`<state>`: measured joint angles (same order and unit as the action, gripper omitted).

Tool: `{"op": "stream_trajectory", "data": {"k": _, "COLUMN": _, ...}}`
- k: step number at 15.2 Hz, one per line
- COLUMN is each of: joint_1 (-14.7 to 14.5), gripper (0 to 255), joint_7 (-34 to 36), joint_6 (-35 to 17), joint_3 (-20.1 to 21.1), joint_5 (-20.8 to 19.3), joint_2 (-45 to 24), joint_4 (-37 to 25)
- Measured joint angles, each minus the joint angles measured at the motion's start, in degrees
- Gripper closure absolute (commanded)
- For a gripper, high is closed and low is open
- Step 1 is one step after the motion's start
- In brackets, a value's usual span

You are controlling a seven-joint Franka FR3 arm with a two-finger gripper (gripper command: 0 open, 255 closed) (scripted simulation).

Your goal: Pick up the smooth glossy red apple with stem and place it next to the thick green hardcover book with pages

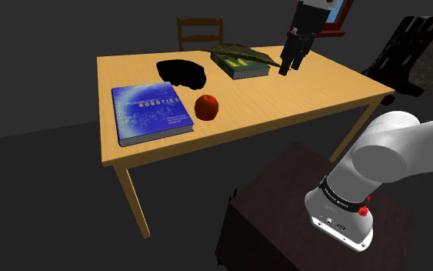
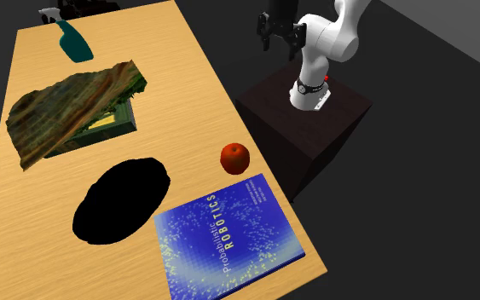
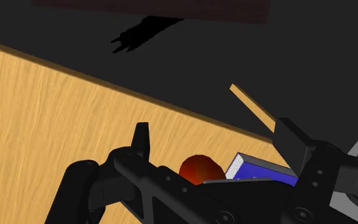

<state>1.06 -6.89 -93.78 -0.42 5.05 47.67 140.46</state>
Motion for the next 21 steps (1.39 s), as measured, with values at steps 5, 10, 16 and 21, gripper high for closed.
{"op": "stream_trajectory", "data": {"k": 5, "joint_1": 0.1, "gripper": 0, "joint_7": 3.3, "joint_6": -4.8, "joint_3": 1.9, "joint_5": 1.5, "joint_2": -6.0, "joint_4": -1.0}}
{"op": "stream_trajectory", "data": {"k": 10, "joint_1": 0.3, "gripper": 0, "joint_7": 9.4, "joint_6": -12.1, "joint_3": 5.3, "joint_5": 3.5, "joint_2": -16.4, "joint_4": -4.3}}
{"op": "stream_trajectory", "data": {"k": 16, "joint_1": 1.0, "gripper": 0, "joint_7": 15.7, "joint_6": -18.9, "joint_3": 7.8, "joint_5": 4.0, "joint_2": -29.6, "joint_4": -10.8}}
{"op": "stream_trajectory", "data": {"k": 21, "joint_1": 1.4, "gripper": 0, "joint_7": 21.3, "joint_6": -23.0, "joint_3": 9.2, "joint_5": 3.2, "joint_2": -41.1, "joint_4": -18.1}}
